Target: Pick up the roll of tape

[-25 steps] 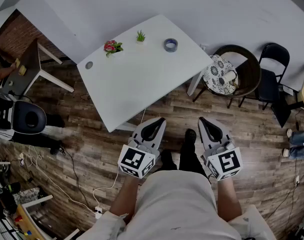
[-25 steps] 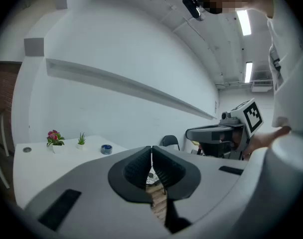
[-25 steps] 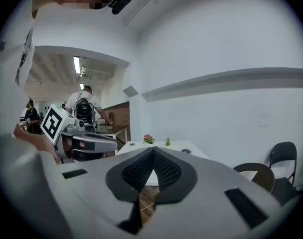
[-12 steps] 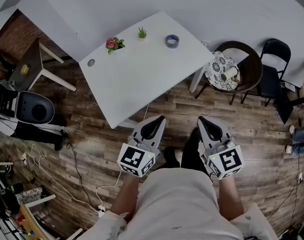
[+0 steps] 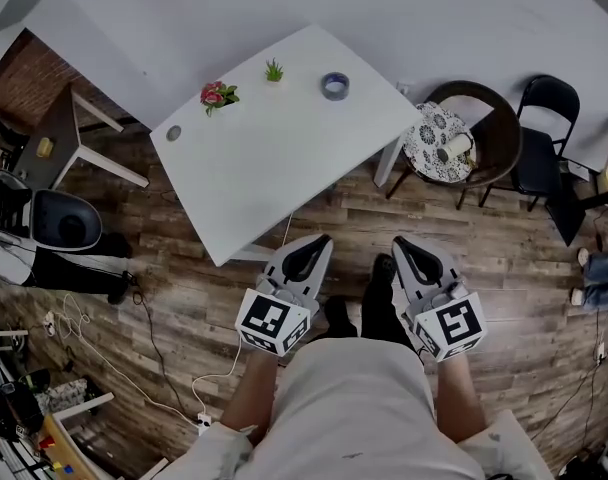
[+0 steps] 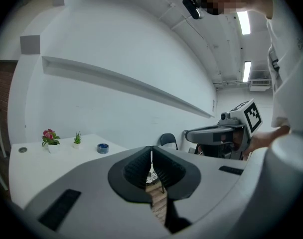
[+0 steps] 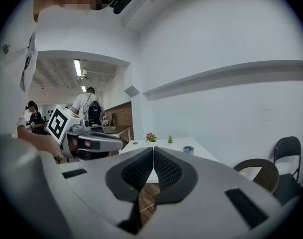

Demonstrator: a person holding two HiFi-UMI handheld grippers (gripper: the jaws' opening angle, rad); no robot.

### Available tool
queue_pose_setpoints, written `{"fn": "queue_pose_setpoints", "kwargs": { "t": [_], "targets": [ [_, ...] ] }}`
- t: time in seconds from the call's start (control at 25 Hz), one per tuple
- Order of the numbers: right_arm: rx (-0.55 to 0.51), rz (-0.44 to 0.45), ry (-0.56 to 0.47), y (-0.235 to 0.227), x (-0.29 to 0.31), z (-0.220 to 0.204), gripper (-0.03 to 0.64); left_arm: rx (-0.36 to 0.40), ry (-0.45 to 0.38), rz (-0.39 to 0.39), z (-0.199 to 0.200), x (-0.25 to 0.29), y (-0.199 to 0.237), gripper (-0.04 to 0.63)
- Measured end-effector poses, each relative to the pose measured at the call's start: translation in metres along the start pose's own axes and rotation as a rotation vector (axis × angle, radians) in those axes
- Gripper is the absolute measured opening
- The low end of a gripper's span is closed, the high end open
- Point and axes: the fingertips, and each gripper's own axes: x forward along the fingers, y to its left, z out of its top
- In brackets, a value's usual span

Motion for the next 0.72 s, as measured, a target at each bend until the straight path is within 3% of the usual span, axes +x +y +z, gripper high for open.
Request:
{"fn": "queue_pose_setpoints", "kwargs": {
  "t": [0.72],
  "targets": [
    [0.001, 0.045, -0.002, -0.078, 0.04, 0.02, 0.072, 0.022, 0.003, 0.028, 0.032, 0.073, 0.02, 0.028]
  ]
}}
